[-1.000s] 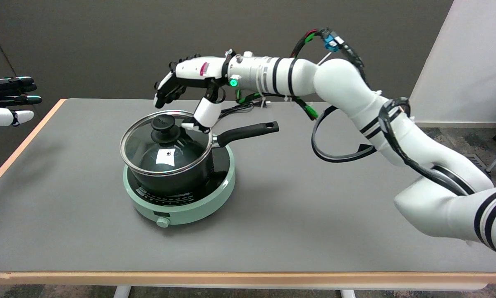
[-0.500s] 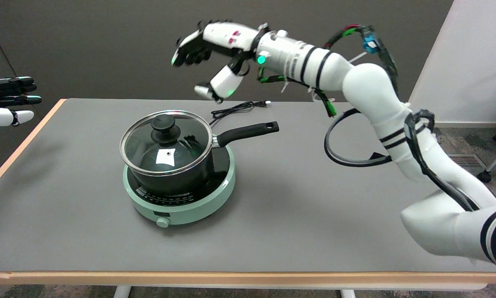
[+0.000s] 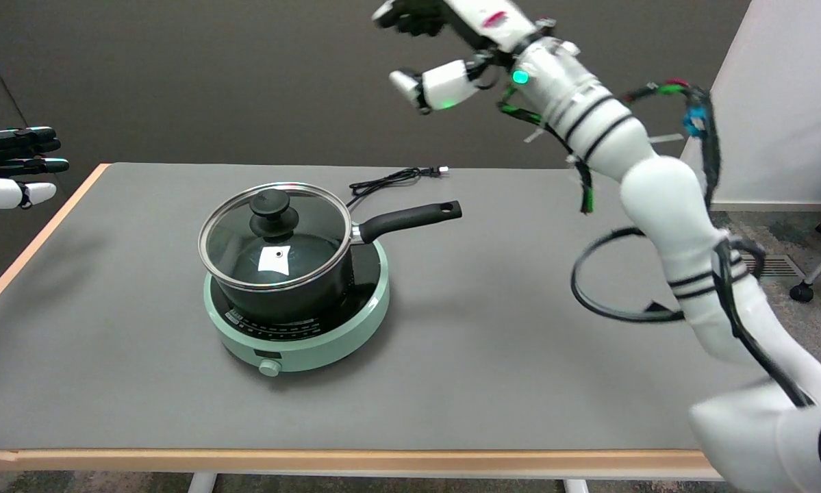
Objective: Place the pot lid onto the pot.
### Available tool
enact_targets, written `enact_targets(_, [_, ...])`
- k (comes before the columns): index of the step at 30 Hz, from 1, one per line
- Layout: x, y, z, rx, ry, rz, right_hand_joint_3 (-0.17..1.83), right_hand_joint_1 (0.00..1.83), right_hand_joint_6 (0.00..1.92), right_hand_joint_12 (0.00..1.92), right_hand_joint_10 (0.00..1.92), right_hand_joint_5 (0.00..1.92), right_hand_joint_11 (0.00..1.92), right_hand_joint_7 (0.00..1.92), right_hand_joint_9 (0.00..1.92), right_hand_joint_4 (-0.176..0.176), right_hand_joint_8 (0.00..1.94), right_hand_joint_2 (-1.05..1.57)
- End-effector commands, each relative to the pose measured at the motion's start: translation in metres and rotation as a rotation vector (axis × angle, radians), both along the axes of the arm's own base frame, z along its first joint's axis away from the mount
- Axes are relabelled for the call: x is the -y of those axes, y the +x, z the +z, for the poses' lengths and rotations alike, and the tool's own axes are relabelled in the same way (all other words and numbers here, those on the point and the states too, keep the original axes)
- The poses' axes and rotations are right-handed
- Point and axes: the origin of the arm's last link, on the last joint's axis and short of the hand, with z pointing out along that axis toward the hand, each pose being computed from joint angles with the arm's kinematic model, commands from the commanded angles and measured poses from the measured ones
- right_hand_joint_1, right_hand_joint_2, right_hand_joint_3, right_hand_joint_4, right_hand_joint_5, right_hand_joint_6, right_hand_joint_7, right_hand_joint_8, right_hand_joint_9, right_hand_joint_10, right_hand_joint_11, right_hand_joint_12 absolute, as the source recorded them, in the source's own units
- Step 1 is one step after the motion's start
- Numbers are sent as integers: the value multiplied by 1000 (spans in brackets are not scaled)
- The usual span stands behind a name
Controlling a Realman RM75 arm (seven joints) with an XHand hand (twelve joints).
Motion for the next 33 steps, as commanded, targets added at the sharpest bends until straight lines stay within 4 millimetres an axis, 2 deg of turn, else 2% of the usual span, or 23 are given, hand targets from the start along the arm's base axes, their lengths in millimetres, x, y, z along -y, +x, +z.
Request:
enact_targets(1, [-99,-35,119,184,-476,202,938,926,377,1132,514,655,452,760,659,106,256,553])
enact_targets(5, [-123,-50,142,215,-584,216,927,905,381,1140,517,656,454,761,661,107,258,560])
enact_targets(12, [-156,-71,168,228,-733,235,820,774,385,1187,520,673,482,764,688,107,281,631])
enact_targets(15, [-168,-85,177,255,-762,209,770,701,393,1194,525,676,485,765,690,106,283,661])
enact_targets(17, [-170,-93,178,365,-704,191,716,571,375,1157,520,665,473,744,683,71,273,718])
enact_targets(19, [-171,-101,176,507,-606,160,716,437,297,1055,440,602,444,643,630,7,228,761])
enact_targets(20, [-171,-103,175,552,-570,145,718,406,280,994,401,581,425,604,599,-5,214,769])
enact_targets(22, [-170,-107,170,649,-490,105,732,346,251,798,326,529,357,509,521,-33,196,794])
enact_targets(23, [-169,-109,168,670,-469,89,841,299,235,686,299,489,299,432,432,-50,172,764])
enact_targets(24, [-167,-110,165,691,-442,67,958,268,221,631,293,458,254,378,359,-60,147,714])
enact_targets(27, [-161,-113,157,746,-384,18,976,227,188,531,237,386,151,273,267,-79,125,719])
enact_targets(28, [-159,-113,155,759,-367,6,948,224,184,511,225,375,145,255,257,-81,133,736])
enact_targets(29, [-157,-114,152,785,-346,-12,809,224,187,448,194,358,147,212,249,-85,180,815])
enact_targets(30, [-155,-114,150,808,-331,-26,814,219,184,425,188,347,124,195,229,-88,182,823])
enact_targets(31, [-154,-115,149,830,-317,-38,989,221,172,421,210,342,111,217,213,-89,114,717])
enact_targets(32, [-153,-117,147,866,-298,-53,995,220,171,433,202,340,97,215,200,-93,112,716])
enact_targets(33, [-151,-118,145,901,-281,-65,866,216,179,410,190,333,99,185,203,-91,164,796])
